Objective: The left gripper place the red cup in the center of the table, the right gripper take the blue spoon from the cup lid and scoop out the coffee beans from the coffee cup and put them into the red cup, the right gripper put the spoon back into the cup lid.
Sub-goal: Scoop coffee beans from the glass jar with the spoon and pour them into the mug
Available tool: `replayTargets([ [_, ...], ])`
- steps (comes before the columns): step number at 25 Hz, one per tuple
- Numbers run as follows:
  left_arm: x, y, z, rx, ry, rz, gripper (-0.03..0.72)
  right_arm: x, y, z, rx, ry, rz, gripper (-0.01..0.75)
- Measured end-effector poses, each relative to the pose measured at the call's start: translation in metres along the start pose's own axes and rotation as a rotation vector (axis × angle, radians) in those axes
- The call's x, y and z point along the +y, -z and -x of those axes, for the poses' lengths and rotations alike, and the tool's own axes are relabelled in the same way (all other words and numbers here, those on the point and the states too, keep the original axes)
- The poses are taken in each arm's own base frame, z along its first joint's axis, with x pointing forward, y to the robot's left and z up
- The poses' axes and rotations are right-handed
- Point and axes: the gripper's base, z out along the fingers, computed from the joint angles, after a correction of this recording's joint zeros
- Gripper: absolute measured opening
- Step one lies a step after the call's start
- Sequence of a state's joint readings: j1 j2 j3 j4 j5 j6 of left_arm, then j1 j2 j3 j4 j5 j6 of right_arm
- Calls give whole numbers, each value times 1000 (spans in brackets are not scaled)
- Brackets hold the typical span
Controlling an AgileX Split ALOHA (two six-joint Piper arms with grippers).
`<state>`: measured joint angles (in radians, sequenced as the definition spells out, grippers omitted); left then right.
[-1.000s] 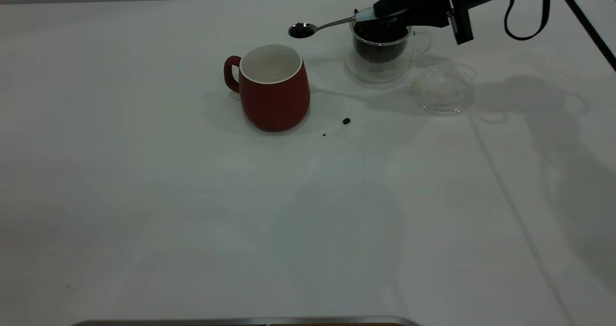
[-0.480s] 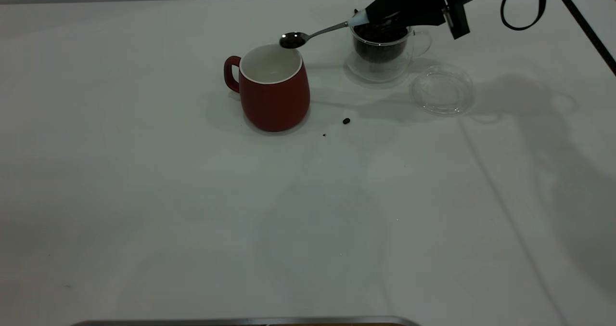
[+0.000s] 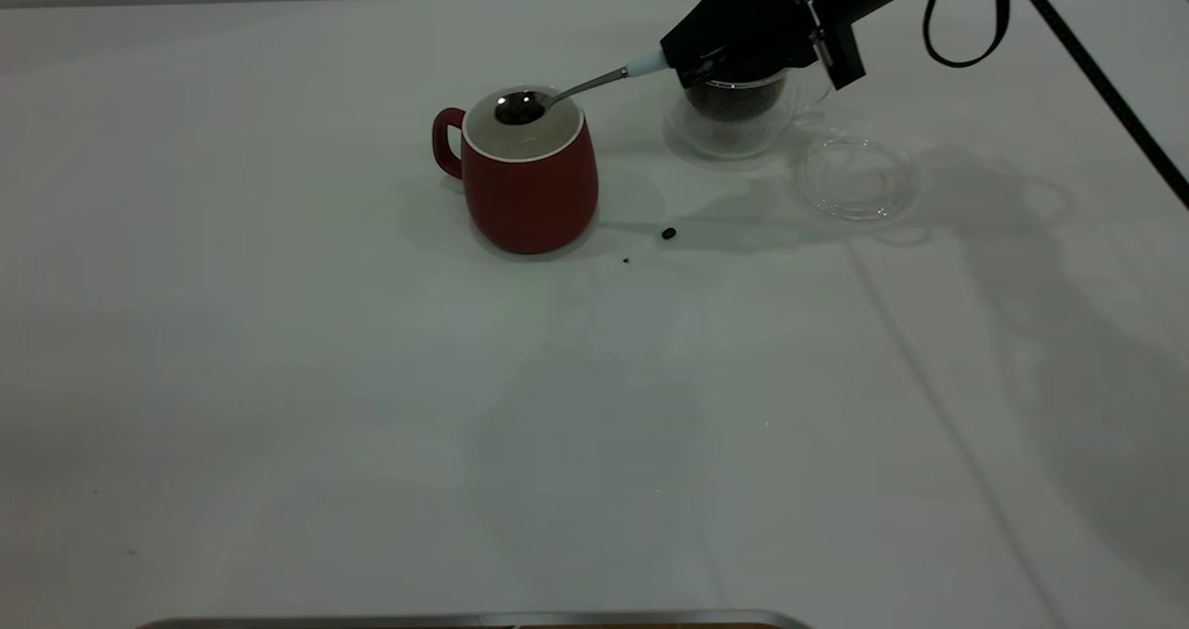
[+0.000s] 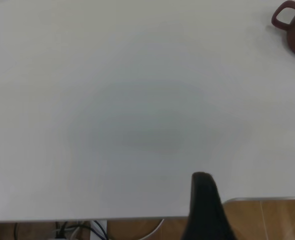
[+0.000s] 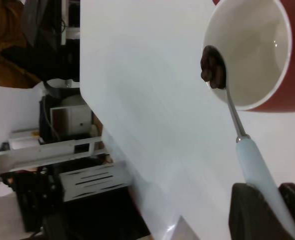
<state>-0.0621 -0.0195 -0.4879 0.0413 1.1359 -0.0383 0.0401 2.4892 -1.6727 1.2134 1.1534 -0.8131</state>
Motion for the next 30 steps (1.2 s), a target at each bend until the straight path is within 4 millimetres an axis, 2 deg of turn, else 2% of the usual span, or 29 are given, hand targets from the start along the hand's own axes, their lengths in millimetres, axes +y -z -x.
replayTargets([
  [11, 0, 0, 0, 0, 0, 0, 567, 0, -15, 6, -57, 193, -111, 113],
  [16, 0, 0, 0, 0, 0, 0, 567, -1, -14, 8, -68, 290, -134, 113],
  [21, 0, 0, 0, 0, 0, 0, 567, 14, -4, 13, -86, 378, -154, 113],
  [24, 0, 0, 0, 0, 1, 0, 567, 20, 0, 11, -43, 401, -164, 113],
  [30, 0, 0, 0, 0, 3, 0, 567, 19, 1, 5, 21, 363, -182, 113],
])
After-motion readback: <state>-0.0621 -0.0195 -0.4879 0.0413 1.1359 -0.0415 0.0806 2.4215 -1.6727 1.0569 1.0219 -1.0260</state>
